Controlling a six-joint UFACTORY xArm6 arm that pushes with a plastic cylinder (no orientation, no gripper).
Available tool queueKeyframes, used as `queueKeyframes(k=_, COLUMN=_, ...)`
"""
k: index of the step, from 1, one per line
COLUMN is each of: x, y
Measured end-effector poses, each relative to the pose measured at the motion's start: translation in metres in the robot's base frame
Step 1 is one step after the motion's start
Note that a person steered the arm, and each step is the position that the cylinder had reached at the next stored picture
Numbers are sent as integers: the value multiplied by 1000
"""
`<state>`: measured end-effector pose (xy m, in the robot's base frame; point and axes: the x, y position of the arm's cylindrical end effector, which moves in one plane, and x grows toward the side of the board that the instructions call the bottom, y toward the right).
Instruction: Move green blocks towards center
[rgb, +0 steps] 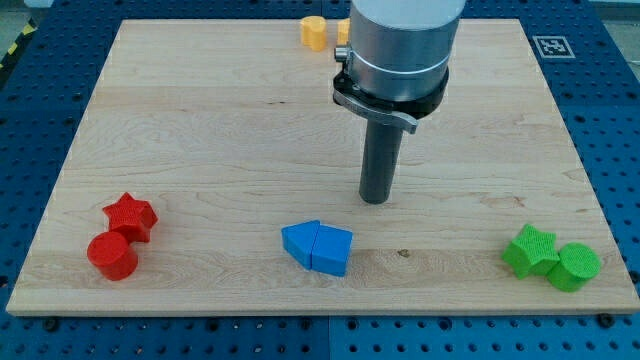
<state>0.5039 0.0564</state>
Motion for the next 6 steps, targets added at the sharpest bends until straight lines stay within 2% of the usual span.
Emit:
queueKeyframes(k=3, x=53, y=28)
queueKeyframes(k=5, x=69, y=43)
queueKeyframes(k=6, x=85, y=69)
